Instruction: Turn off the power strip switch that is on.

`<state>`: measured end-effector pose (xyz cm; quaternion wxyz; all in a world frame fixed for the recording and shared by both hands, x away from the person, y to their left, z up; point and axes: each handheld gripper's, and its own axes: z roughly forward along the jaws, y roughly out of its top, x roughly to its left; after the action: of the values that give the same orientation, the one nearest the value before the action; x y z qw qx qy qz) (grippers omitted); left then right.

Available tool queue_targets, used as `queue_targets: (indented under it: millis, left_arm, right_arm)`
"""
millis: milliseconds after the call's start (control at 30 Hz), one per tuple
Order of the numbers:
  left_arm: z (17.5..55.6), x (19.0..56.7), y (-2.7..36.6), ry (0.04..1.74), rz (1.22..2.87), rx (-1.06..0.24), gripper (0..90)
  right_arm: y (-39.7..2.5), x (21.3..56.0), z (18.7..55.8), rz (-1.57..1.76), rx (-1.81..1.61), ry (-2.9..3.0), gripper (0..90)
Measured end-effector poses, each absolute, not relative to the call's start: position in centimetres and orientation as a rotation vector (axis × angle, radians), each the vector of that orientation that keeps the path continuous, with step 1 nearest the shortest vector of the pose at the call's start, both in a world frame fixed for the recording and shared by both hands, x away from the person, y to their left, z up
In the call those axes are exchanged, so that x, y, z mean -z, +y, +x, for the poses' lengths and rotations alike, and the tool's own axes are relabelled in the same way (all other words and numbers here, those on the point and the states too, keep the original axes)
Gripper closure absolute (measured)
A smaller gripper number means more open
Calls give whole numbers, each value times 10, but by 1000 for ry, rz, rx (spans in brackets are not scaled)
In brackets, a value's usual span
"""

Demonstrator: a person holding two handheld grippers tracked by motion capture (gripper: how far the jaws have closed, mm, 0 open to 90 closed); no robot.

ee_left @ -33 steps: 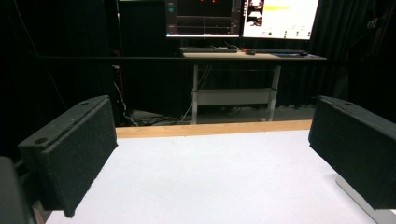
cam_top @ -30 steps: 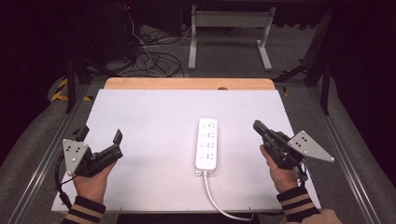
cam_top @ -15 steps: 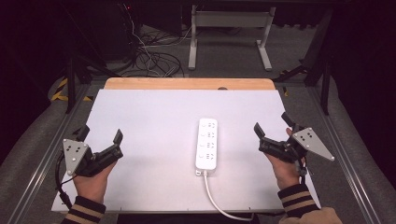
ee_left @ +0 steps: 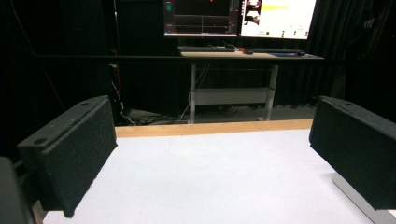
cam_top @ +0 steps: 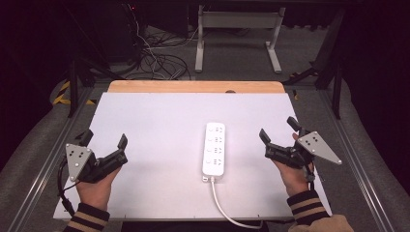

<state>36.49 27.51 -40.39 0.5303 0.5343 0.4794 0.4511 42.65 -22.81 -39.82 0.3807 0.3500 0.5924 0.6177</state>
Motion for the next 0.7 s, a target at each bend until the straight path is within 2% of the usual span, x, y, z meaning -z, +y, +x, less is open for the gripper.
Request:
queue_targets:
  millis: [700]
  left_arm:
    - [367, 404, 273, 1133, 1279, -1070, 13]
  right_arm:
    - [-226, 402, 427, 896, -1523, 1585, 50]
